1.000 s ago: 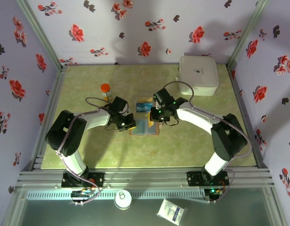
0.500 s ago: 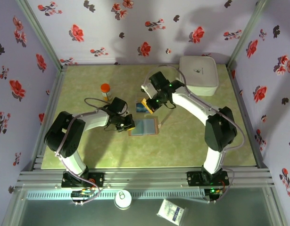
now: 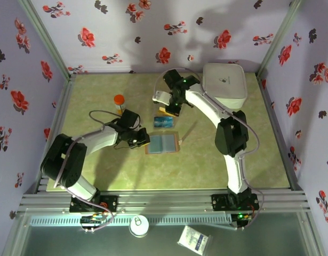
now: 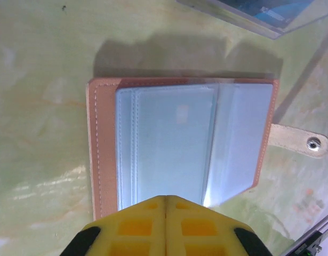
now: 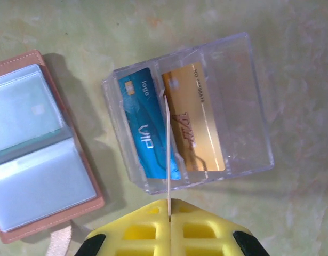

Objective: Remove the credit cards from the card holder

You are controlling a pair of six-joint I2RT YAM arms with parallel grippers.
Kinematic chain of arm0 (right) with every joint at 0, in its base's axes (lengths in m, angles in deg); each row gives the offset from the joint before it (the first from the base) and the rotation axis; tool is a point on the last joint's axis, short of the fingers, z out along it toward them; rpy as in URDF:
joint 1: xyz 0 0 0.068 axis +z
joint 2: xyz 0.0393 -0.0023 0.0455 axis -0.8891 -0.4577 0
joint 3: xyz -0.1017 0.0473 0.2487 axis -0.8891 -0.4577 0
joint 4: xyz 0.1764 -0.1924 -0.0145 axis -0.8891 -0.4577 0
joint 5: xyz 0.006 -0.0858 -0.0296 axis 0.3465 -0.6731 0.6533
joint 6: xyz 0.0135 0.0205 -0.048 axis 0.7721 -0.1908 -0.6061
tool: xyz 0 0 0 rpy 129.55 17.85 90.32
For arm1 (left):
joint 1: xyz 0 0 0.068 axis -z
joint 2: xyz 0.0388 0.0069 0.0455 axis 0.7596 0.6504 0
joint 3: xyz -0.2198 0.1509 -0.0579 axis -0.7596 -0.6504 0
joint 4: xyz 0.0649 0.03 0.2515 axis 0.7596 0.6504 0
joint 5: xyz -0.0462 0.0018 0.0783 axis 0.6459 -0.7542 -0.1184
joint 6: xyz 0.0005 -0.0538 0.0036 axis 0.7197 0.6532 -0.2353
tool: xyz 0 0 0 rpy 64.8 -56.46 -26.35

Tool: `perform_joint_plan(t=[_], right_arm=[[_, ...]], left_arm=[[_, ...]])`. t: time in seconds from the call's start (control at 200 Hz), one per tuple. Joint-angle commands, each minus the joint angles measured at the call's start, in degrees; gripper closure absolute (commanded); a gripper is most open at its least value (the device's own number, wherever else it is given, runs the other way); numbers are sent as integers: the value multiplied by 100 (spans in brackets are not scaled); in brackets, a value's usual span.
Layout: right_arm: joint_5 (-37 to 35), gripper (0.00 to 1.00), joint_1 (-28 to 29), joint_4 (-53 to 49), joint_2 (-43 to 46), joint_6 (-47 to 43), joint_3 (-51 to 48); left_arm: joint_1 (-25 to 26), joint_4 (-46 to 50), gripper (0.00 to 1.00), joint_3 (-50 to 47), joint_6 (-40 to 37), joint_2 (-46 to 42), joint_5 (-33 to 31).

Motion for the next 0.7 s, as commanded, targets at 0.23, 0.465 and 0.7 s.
perform_joint_plan(t=[0.23,0.465,0.7], right_arm=[[368,100,-138,-704,-907,-776,1315],[430,100,-166,-719,-1226,-976,1599],[328,97,-174,-758,-1456,-1068,1661]], left_arm=[[-179,298,93,-645,160,-761,-308],[-255,248,91,-844,250,-975,-354],[-281,232,91,-842,271,-928,-382]])
